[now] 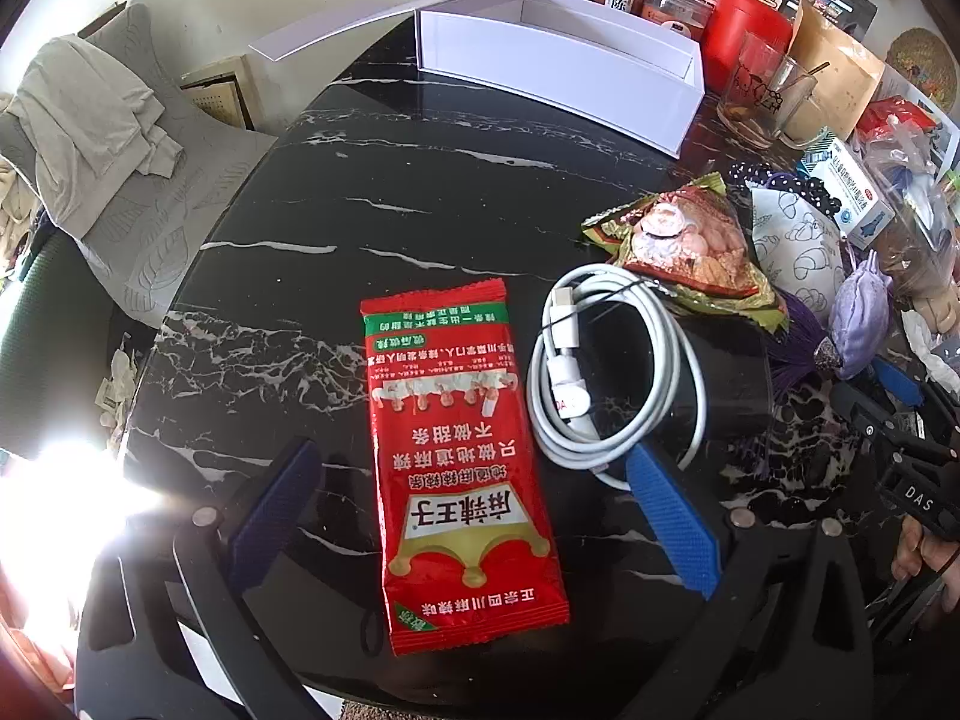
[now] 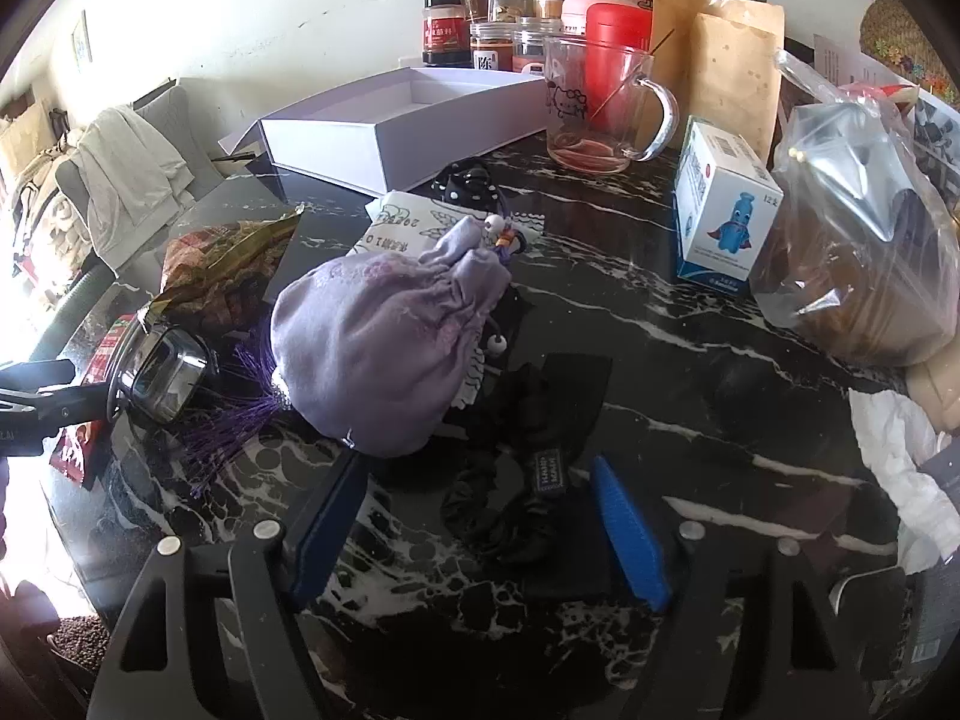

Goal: Organize objects
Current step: 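Close the left tool on the red packet while the right tool grasps the black scrunchie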

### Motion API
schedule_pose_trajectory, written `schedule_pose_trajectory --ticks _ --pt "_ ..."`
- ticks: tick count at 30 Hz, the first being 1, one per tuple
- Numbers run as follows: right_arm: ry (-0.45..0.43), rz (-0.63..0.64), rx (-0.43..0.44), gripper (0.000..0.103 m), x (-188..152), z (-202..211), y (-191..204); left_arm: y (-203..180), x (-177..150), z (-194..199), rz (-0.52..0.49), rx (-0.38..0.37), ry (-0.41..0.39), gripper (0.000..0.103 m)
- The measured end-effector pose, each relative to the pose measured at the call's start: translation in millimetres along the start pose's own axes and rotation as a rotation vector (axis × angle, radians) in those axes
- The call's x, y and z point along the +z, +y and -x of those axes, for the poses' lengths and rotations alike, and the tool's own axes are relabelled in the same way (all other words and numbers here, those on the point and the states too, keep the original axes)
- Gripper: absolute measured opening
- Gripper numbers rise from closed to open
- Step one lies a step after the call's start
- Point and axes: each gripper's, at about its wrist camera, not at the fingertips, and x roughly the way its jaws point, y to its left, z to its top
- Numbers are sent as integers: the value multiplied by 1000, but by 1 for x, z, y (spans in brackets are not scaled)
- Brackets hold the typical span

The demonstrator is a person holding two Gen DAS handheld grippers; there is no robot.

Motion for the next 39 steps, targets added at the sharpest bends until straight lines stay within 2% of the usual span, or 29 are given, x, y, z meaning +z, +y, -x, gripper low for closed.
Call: schedule_pose_trajectory --ticks 7,13,16,18,20,23,26,29,39 --pt "-4 40 -1 59 0 0 7 8 -2 -5 22 -46 24 100" --pt "-7 51 3 53 -1 2 11 10 -9 -2 -6 -15 12 96" --pt "-9 52 2 52 -1 2 13 10 -13 1 -32 12 -7 87" --pt "-13 55 3 52 -3 3 14 8 -16 3 -57 38 -30 77" --pt "-17 60 6 45 -4 5 15 9 -19 5 -63 30 -48 71" --pt "-23 66 11 41 -7 7 16 9 -21 10 -73 27 -68 52" --pt "-33 69 7 30 -10 10 16 9 -23 11 -79 23 -75 49" --pt "-44 69 19 24 -14 15 16 9 -26 16 -70 9 -82 45" --pt "-77 80 35 17 -20 36 20 4 -33 40 -76 -18 -126 44"
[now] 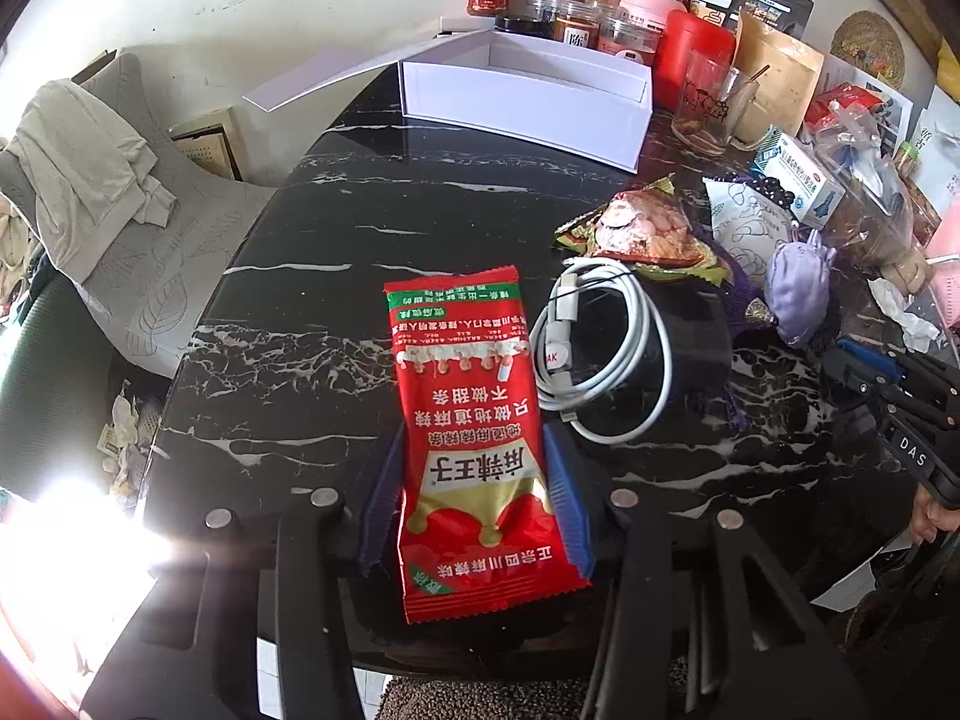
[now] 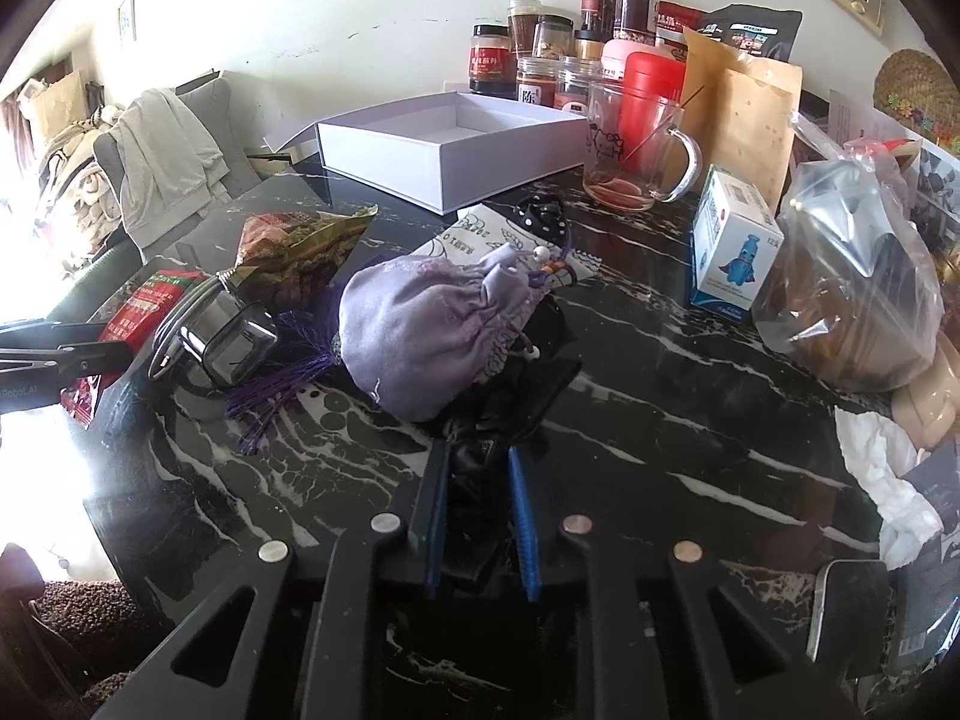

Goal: Organize objects
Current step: 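Close the left tool on the red packet while the right tool grasps the black scrunchie, then carry the red packet with the left tool while the right tool carries the scrunchie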

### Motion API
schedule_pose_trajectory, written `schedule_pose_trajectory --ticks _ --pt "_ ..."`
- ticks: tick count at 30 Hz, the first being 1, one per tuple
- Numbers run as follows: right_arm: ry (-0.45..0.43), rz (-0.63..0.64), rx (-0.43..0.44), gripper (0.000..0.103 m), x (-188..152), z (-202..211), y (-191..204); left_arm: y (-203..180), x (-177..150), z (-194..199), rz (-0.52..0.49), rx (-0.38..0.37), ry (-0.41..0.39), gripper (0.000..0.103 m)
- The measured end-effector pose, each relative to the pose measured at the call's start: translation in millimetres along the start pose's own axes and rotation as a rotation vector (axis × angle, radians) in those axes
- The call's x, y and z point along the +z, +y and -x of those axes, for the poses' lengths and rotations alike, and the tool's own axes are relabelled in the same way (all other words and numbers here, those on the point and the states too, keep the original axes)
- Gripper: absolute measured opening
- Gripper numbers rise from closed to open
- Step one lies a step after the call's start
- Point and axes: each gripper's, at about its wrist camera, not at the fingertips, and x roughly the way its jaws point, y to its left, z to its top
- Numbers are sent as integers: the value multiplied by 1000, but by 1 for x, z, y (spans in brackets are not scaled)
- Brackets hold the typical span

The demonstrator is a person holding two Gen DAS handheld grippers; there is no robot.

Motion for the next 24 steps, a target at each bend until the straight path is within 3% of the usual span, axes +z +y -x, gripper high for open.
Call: schedule_pose_trajectory --ticks 24 --pt "-151 69 31 16 20 59 14 -24 21 61 -65 -18 -124 44"
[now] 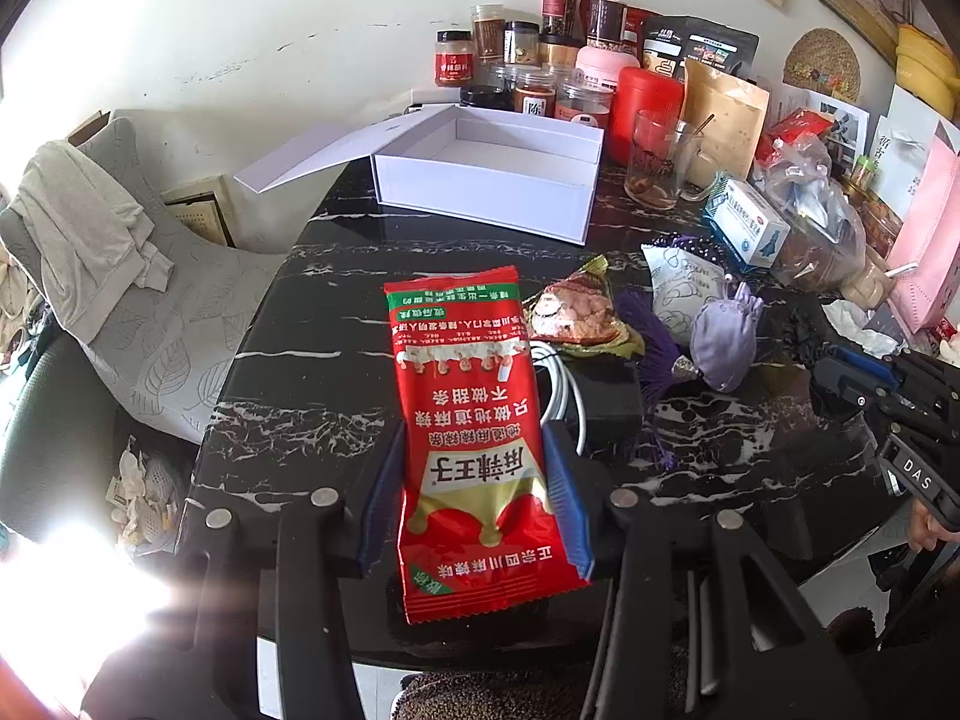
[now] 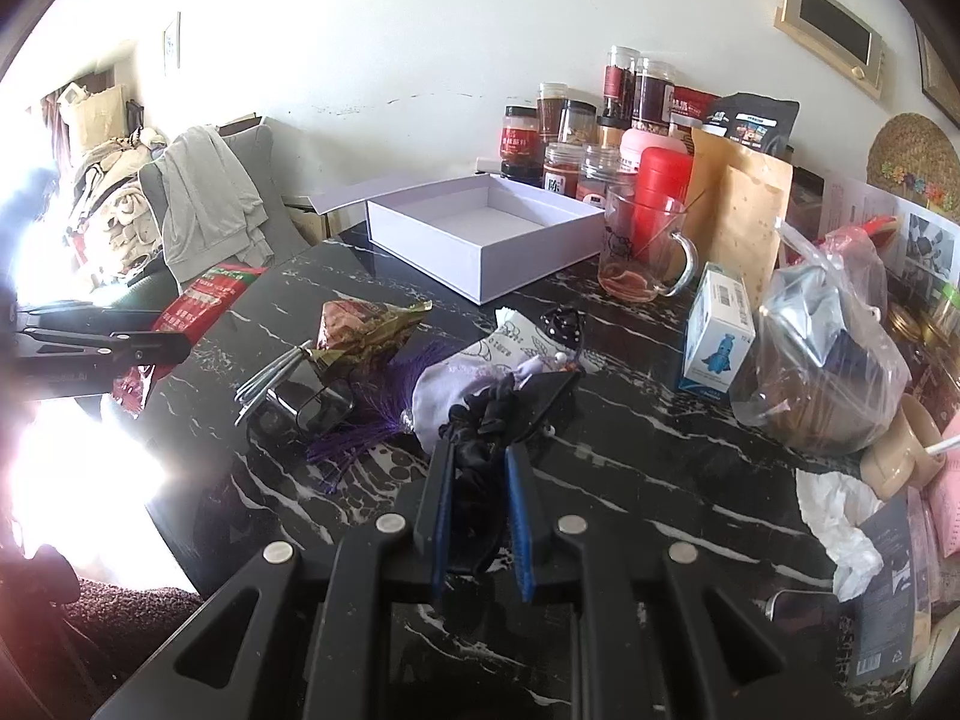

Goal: Organize objects
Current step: 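Carry the red packet with the left tool while the right tool carries the scrunchie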

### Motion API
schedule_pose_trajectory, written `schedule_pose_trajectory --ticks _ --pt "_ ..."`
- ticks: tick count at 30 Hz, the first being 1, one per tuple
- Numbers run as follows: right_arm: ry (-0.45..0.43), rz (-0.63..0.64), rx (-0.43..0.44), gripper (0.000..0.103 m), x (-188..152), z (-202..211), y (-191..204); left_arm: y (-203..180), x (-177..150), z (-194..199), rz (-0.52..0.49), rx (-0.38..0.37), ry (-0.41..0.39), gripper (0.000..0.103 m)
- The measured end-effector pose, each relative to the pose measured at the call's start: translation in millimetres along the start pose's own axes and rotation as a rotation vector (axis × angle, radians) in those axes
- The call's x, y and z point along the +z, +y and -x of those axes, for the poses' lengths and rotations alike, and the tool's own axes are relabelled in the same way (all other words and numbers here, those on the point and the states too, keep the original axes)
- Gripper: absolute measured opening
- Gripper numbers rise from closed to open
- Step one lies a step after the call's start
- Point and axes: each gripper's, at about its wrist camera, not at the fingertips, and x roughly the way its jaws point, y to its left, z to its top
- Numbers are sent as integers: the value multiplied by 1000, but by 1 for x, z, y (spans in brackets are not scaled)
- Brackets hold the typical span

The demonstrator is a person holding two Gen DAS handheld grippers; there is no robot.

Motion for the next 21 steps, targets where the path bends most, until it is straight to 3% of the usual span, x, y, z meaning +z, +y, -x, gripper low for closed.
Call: schedule_pose_trajectory --ticks 10,21 --pt "-44 57 14 16 43 -14 -4 -8 50 -5 -57 -20 -28 44" --pt "-54 97 38 16 94 -46 -13 -13 110 -42 -82 -54 -19 44"
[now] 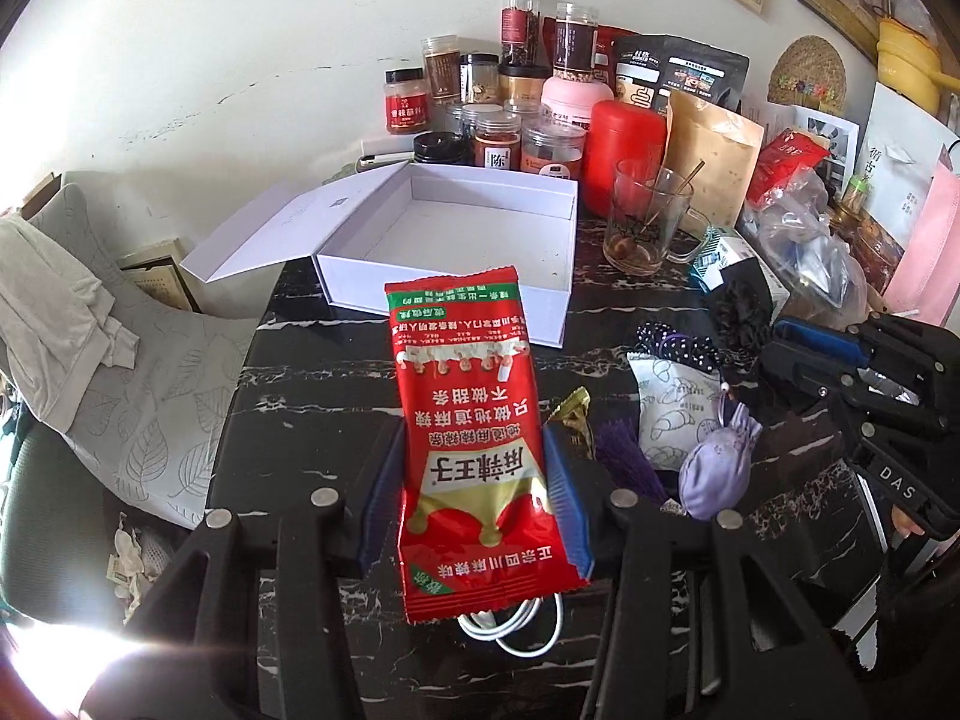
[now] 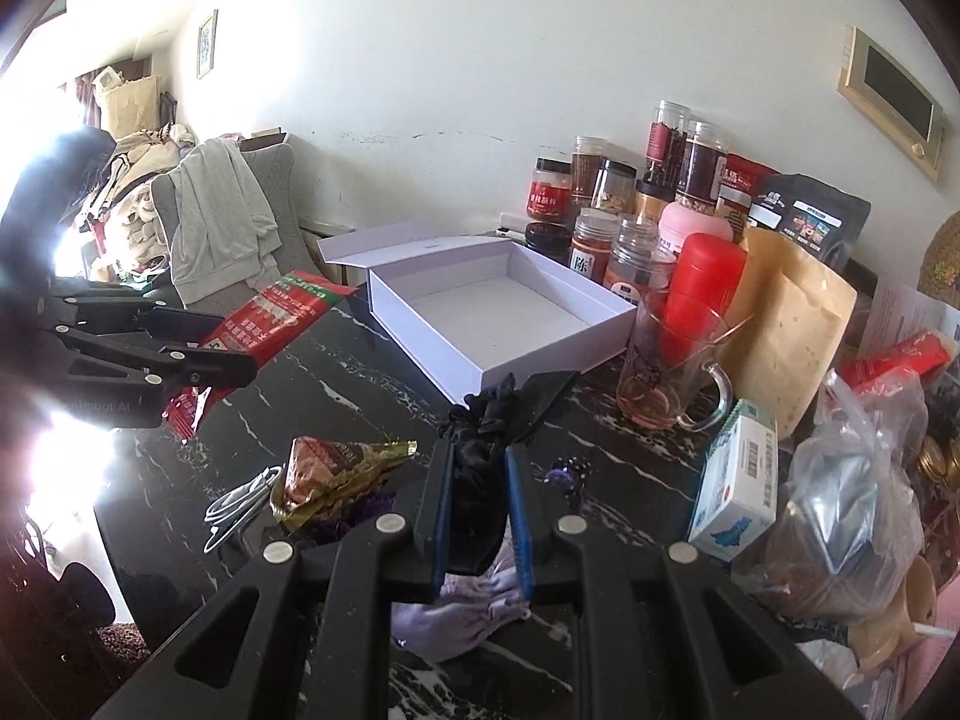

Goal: Organize objects
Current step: 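Carry the red packet with the left tool while the right tool carries the scrunchie, then open the left tool over the white box while the right tool releases the scrunchie inside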

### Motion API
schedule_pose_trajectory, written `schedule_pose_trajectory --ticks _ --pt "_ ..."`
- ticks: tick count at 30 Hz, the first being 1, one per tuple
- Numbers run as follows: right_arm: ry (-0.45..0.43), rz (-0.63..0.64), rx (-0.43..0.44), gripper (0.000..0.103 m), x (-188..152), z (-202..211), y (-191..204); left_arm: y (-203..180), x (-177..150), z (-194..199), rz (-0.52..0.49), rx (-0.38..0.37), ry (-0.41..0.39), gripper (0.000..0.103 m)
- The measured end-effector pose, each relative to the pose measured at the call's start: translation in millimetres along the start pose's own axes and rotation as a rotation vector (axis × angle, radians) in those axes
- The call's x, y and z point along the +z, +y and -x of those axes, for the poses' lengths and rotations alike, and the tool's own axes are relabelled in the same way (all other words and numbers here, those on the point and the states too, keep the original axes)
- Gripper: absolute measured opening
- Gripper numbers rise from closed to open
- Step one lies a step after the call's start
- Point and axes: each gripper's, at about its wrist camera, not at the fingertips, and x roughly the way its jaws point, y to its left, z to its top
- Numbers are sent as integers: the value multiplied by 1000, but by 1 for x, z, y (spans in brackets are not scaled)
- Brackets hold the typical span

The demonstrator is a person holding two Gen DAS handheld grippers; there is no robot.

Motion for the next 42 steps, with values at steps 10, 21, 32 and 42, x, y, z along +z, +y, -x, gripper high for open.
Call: schedule_pose_trajectory --ticks 10,21,32,42 --pt "-10 14 5 16 40 -34 -13 10 56 -35 -29 -10 -15 44" --pt "-31 32 16 16 84 -74 -31 22 120 -77 -64 -19 -37 44" --pt "-51 22 18 16 122 -112 -52 24 175 -119 -104 -33 -46 44" --pt "-21 -2 22 16 144 -162 -71 29 215 -175 -142 -9 -39 44"
